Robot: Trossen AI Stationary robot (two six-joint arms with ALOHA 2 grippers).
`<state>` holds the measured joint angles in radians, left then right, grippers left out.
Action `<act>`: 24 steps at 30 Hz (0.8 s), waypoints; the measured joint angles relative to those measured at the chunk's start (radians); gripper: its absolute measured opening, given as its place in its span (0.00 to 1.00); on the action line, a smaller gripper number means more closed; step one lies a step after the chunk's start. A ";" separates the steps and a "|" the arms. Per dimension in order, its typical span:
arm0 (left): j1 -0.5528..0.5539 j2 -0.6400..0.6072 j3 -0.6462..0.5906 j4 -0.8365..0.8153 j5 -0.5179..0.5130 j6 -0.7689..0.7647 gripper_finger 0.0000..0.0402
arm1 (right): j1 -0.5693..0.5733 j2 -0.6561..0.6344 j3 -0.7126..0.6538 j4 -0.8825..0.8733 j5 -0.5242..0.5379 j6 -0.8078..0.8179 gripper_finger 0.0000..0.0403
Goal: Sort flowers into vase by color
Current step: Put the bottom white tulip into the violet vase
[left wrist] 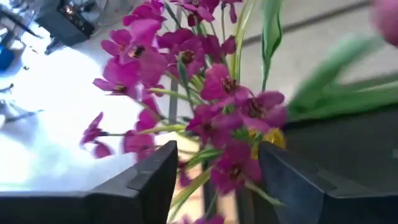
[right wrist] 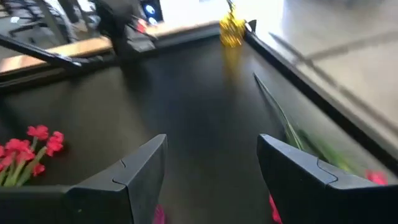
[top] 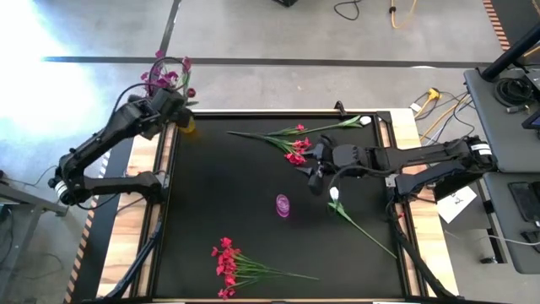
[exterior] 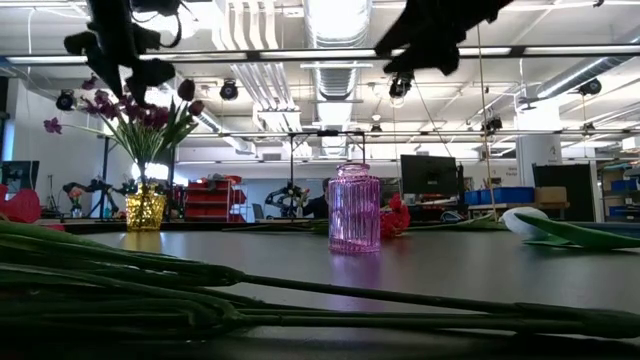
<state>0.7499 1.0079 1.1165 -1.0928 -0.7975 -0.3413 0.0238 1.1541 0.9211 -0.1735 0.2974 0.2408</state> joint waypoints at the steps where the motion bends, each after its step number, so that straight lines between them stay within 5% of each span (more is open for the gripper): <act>1: -0.004 0.001 0.023 -0.040 0.010 0.017 0.53 | -0.008 0.000 0.000 -0.024 0.000 0.023 0.60; 6: -0.048 -0.042 0.102 -0.110 0.131 0.062 0.55 | -0.021 -0.001 0.002 -0.126 -0.009 0.083 0.60; 11: -0.187 -0.145 0.083 0.025 0.329 0.139 0.54 | -0.019 -0.002 0.054 -0.426 -0.063 0.280 0.60; 18: -0.422 -0.293 -0.132 0.518 0.634 0.271 0.53 | 0.090 -0.003 0.034 -0.890 -0.207 0.726 0.60; 21: -0.505 -0.325 -0.254 0.759 0.749 0.339 0.53 | 0.162 -0.003 -0.022 -0.901 -0.344 0.856 0.60; 24: -0.583 -0.327 -0.369 1.001 0.904 0.363 0.53 | 0.233 0.006 -0.079 -0.844 -0.371 0.916 0.60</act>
<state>0.1672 0.6808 0.7470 -0.0915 0.1068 0.0212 0.2569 1.1602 0.8421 -1.0173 -0.0739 1.1572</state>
